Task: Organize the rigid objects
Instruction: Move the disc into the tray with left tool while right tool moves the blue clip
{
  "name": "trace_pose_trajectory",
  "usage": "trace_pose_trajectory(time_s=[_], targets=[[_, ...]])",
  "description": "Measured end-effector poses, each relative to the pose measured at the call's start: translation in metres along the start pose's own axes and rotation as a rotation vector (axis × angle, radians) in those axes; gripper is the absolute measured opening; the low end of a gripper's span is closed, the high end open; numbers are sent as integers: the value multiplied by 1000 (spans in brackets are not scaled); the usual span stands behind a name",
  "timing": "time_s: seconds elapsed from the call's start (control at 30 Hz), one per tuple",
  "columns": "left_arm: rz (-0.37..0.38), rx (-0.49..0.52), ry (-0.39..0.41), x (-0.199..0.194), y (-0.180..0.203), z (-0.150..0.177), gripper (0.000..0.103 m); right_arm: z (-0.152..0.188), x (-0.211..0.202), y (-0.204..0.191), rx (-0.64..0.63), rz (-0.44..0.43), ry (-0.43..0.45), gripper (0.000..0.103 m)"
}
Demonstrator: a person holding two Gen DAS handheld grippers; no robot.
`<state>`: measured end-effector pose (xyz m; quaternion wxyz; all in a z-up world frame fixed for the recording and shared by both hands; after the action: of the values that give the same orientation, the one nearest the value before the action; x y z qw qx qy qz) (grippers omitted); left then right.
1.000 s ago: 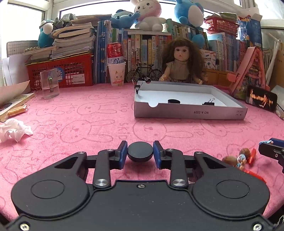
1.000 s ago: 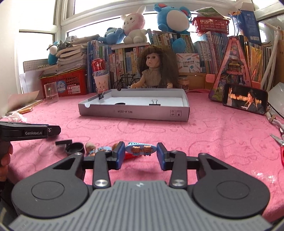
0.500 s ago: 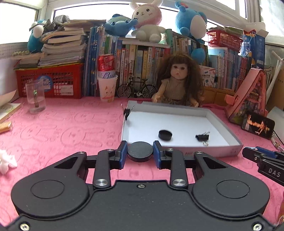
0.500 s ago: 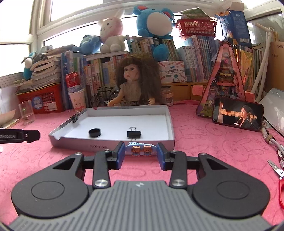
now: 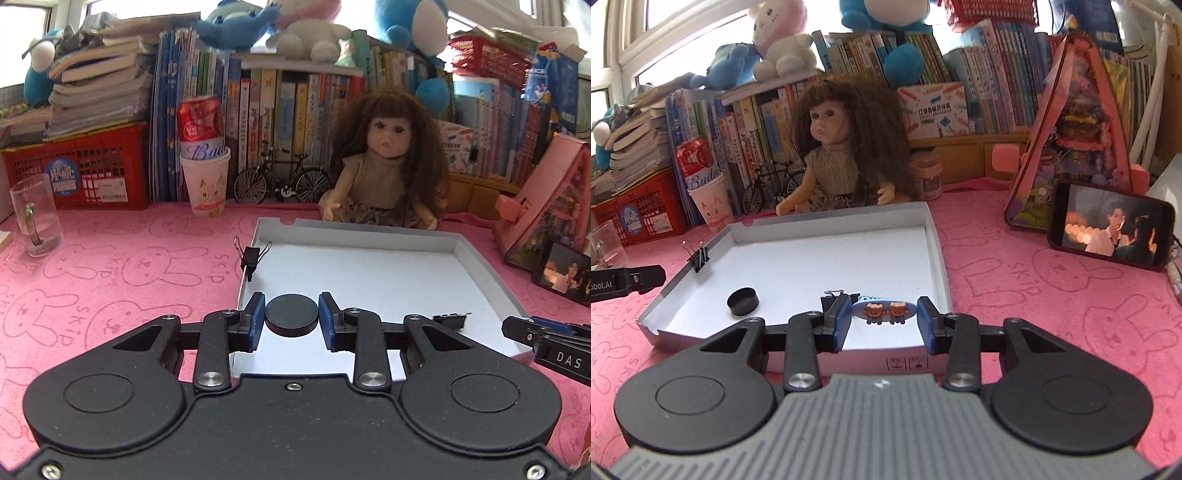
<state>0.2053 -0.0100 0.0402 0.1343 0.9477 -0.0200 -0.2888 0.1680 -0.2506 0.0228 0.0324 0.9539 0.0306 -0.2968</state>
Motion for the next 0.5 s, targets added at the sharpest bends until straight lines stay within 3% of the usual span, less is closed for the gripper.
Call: trace_pose_trajectory(time_s=[0.17,0.5], targets=[[-27,-1,-41,28,-1,-3,29,-11,25,5,44,-17,-66,44],[-33,4,-81,57,4,5,29,-15,47,2,43,-5,-105,44]])
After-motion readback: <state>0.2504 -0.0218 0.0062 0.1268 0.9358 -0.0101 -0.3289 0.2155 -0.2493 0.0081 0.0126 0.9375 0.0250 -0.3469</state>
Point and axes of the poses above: each gripper's, at about its wrist camera, not at the fingertips, and x roughly the way its jaws point, y to its right, z to its underside, the point moved 1 cm from there along x, roughly the way its jaws point, and after that the axes turned 13 degrees about -x, right-handed, at the moved point
